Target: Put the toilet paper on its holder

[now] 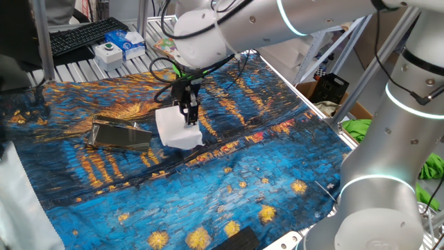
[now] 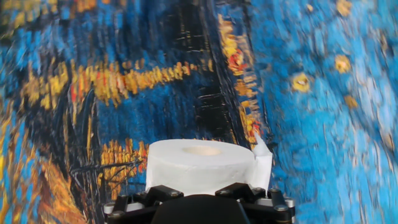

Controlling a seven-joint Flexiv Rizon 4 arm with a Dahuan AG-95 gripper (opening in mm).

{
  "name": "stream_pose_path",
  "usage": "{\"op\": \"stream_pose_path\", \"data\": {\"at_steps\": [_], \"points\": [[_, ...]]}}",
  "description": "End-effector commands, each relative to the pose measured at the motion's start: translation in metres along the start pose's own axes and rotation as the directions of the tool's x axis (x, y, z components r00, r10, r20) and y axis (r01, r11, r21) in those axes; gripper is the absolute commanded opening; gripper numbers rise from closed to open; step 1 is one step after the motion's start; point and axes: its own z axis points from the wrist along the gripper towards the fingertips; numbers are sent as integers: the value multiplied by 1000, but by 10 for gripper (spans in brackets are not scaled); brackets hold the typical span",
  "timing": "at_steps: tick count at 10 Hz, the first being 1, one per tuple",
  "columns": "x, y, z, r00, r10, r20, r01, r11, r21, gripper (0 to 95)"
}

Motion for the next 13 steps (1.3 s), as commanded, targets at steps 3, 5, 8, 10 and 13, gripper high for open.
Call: {"op": "stream_pose_path", "data": {"at_steps": [3,5,8,10,13], "points": [[1,0,0,1000,29,-1,-29,1000,-2,0],[3,1,0,999,54,-4,-54,999,-1,0],[21,6,0,994,108,-33,-107,994,13,0],[26,6,3,991,122,-49,-121,992,20,0],[33,8,12,970,236,-64,-235,972,20,0]]}}
